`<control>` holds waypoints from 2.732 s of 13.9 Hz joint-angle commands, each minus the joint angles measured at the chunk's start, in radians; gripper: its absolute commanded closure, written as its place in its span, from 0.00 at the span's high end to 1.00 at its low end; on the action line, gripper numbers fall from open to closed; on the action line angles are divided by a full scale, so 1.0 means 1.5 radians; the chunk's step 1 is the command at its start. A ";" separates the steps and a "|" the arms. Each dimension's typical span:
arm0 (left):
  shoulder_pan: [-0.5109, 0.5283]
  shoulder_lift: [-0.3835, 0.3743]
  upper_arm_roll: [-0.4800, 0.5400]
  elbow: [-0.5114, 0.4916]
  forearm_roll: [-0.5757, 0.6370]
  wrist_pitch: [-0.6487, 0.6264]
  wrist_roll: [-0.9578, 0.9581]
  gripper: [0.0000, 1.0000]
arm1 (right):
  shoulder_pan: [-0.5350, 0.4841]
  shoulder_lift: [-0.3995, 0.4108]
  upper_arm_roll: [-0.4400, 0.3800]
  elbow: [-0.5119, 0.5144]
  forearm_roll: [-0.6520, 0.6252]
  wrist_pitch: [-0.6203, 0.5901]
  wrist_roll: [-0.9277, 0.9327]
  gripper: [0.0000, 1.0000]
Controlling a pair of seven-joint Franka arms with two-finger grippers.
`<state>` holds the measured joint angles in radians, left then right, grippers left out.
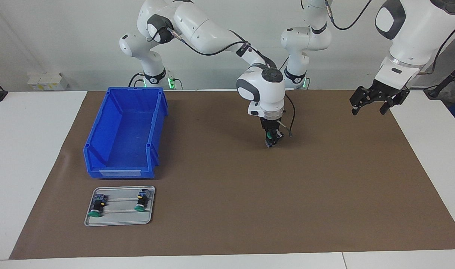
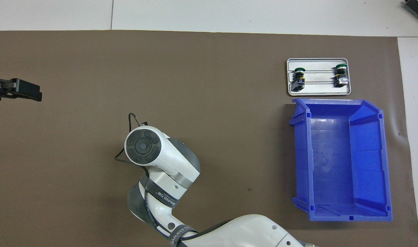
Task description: Place and press button with both arms
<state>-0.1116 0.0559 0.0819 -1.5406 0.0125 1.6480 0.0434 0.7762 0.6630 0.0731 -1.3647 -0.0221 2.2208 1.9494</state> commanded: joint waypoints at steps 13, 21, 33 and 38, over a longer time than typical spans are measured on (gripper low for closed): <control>-0.001 -0.018 0.002 -0.019 0.008 -0.004 -0.003 1.00 | -0.289 -0.426 0.008 -0.347 0.018 -0.167 -0.668 0.00; -0.001 -0.018 0.002 -0.019 0.009 -0.004 -0.003 1.00 | -0.503 -0.469 0.005 -0.384 0.056 -0.230 -1.205 0.00; -0.001 -0.018 0.002 -0.019 0.008 -0.004 -0.003 1.00 | -0.597 -0.339 0.005 -0.394 0.056 -0.111 -1.430 0.00; -0.001 -0.018 0.002 -0.019 0.009 -0.004 -0.003 1.00 | -0.610 -0.309 0.004 -0.415 0.056 -0.063 -1.413 0.00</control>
<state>-0.1116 0.0558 0.0819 -1.5407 0.0125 1.6474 0.0433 -0.1155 0.1844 0.0689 -1.9679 0.0343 2.0750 -0.1659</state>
